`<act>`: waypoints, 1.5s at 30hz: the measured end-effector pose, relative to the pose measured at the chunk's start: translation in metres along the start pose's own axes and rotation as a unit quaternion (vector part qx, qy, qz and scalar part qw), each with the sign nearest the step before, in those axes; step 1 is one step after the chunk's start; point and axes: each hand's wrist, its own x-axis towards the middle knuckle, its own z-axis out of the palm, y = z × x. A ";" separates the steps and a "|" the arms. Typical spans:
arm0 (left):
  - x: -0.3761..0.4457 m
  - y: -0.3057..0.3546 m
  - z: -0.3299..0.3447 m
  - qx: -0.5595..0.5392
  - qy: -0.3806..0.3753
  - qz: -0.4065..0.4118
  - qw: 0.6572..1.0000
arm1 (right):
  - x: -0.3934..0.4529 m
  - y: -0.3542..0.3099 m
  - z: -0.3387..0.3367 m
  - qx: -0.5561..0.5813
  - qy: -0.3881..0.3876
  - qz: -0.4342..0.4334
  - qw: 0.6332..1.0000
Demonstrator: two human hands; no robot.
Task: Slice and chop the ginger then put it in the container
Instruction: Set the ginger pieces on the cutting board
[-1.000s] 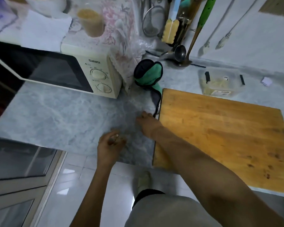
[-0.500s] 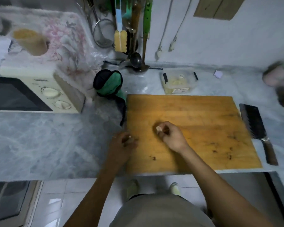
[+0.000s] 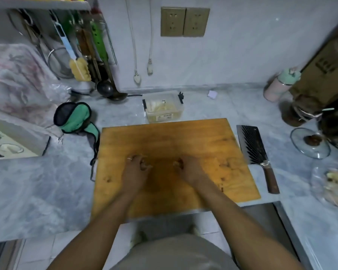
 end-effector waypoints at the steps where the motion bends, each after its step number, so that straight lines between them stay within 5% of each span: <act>1: -0.002 0.001 0.003 0.027 0.008 0.001 1.000 | 0.005 0.003 0.001 -0.014 -0.005 -0.004 1.000; 7: -0.025 0.005 0.002 0.084 0.074 0.033 0.993 | 0.016 0.016 -0.004 -0.023 -0.058 -0.027 0.998; 12: -0.054 0.034 0.009 0.023 0.130 0.097 0.986 | 0.003 0.048 -0.032 0.021 -0.046 -0.027 0.998; 19: -0.052 0.110 0.070 -0.116 -0.006 0.094 0.989 | -0.034 0.122 -0.087 0.097 0.066 0.033 0.993; 24: -0.040 0.156 0.111 -0.116 -0.099 0.123 0.980 | -0.055 0.180 -0.124 0.027 0.172 0.132 0.976; 28: -0.036 0.182 0.133 -0.108 -0.129 0.150 0.974 | -0.051 0.217 -0.132 -0.083 0.151 0.247 0.953; 31: -0.033 0.192 0.145 -0.110 -0.158 0.149 0.970 | -0.045 0.230 -0.133 -0.052 0.128 0.282 0.950; 40: -0.036 0.187 0.139 -0.127 -0.116 0.084 0.981 | -0.042 0.231 -0.169 0.289 0.158 0.248 0.911; 45: -0.037 0.152 0.114 -0.165 -0.051 0.017 0.985 | -0.039 0.190 -0.154 0.263 0.128 0.118 0.949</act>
